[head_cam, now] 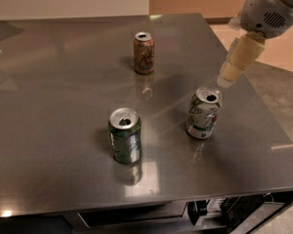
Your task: Move orange can near 7up can
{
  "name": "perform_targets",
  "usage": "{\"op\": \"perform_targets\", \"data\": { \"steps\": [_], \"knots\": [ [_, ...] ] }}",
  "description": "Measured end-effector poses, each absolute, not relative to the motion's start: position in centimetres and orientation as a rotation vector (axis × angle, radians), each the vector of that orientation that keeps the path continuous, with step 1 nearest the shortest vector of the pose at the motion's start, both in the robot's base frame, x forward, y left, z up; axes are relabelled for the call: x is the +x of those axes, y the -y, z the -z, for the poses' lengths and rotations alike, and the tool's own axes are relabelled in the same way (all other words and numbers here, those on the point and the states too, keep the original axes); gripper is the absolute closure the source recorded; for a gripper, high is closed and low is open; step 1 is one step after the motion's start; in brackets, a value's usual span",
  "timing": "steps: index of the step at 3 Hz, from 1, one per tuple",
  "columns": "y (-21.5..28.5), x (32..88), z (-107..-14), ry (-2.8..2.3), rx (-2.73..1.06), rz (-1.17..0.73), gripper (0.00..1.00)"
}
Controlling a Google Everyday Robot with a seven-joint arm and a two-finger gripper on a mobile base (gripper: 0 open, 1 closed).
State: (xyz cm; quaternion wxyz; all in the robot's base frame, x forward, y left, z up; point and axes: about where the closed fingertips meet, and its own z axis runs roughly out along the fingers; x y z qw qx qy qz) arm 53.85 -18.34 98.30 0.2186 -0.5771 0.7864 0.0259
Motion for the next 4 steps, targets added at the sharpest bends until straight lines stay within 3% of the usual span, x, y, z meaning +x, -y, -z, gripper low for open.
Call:
{"op": "perform_targets", "data": {
  "steps": [4],
  "knots": [
    [9.0, 67.6, -93.2, -2.116, -1.334, -0.272, 0.0]
  ]
}}
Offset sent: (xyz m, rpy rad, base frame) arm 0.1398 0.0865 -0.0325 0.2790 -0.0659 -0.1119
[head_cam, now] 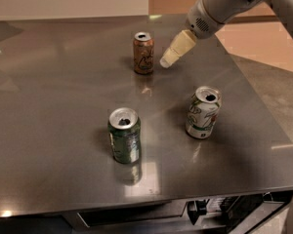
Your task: Move orange can near 7up can
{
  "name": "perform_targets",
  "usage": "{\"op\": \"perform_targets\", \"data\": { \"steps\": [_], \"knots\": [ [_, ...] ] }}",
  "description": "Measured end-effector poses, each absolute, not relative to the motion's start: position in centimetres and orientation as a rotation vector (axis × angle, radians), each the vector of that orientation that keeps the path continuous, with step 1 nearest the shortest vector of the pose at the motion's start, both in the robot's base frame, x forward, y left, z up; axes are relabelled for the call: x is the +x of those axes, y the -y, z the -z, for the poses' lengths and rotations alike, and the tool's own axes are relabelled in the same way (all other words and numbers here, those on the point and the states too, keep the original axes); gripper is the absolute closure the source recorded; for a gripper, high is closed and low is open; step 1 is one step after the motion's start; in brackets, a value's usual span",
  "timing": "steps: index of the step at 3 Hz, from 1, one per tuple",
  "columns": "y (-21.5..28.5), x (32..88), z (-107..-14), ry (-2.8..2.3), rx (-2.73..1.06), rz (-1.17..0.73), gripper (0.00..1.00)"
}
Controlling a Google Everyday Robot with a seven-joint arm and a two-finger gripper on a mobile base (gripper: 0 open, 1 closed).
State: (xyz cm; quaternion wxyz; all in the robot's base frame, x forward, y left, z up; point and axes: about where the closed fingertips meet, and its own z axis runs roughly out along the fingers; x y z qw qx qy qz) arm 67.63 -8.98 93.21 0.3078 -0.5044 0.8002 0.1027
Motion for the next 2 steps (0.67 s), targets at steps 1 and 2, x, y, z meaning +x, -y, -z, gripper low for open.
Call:
{"op": "perform_targets", "data": {
  "steps": [1, 2],
  "knots": [
    [6.1, 70.7, -91.3, -2.082, -1.32, -0.309, 0.0],
    [3.4, 73.2, -89.9, -2.06, -1.316, -0.348, 0.0]
  ]
}}
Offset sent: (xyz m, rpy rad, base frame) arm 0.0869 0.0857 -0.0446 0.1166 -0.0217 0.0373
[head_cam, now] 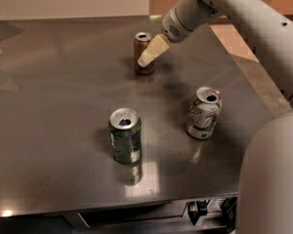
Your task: Move orange can near 7up can
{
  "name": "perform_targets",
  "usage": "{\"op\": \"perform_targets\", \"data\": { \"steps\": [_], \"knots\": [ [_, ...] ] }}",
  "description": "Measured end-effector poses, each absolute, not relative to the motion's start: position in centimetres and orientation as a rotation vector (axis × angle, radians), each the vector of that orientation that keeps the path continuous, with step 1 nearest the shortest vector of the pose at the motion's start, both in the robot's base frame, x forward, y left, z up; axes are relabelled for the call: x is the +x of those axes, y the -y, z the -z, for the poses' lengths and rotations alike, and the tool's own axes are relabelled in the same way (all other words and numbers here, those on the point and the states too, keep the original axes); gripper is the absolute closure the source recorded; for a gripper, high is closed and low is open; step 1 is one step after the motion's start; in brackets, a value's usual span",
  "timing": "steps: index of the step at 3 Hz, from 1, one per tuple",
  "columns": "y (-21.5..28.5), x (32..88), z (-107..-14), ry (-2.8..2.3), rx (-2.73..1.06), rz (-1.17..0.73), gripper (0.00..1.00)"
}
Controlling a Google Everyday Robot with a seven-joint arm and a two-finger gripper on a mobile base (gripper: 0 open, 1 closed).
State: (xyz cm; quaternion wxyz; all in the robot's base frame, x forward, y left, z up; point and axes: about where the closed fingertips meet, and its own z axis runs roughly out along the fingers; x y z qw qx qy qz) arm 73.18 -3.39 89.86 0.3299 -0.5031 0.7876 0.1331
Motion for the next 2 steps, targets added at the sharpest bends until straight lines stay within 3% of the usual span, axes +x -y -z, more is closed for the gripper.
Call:
{"op": "perform_targets", "data": {
  "steps": [1, 2],
  "knots": [
    [1.3, 74.9, -89.1, -2.044, -1.319, -0.368, 0.0],
    [0.2, 75.2, -89.0, -2.028, -1.331, -0.393, 0.17]
  ]
}}
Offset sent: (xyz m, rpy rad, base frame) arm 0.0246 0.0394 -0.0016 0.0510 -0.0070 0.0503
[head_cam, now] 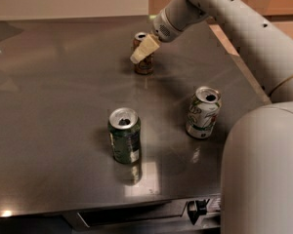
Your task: Move orange can near 7up can
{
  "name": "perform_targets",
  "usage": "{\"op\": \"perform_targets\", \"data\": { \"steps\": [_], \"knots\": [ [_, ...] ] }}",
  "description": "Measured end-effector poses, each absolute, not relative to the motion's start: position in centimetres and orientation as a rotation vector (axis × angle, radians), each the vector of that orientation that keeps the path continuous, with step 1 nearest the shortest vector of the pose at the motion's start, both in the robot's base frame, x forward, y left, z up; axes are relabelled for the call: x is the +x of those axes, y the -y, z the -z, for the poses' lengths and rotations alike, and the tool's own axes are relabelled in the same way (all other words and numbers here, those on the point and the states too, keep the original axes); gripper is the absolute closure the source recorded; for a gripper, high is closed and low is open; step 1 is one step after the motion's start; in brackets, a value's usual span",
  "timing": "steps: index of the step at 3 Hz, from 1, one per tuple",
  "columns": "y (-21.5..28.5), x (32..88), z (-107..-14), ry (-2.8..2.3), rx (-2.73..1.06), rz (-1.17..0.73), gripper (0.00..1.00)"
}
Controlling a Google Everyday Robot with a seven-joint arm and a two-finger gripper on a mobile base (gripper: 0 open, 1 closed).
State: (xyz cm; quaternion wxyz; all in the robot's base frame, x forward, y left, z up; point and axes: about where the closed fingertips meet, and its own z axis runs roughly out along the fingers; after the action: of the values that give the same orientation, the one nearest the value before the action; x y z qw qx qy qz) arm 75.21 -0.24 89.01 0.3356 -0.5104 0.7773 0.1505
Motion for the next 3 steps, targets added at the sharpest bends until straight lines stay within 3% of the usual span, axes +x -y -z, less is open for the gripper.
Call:
{"op": "perform_targets", "data": {
  "steps": [3],
  "knots": [
    [1.4, 70.9, -91.6, -1.968, -1.434, -0.506, 0.87]
  ]
}}
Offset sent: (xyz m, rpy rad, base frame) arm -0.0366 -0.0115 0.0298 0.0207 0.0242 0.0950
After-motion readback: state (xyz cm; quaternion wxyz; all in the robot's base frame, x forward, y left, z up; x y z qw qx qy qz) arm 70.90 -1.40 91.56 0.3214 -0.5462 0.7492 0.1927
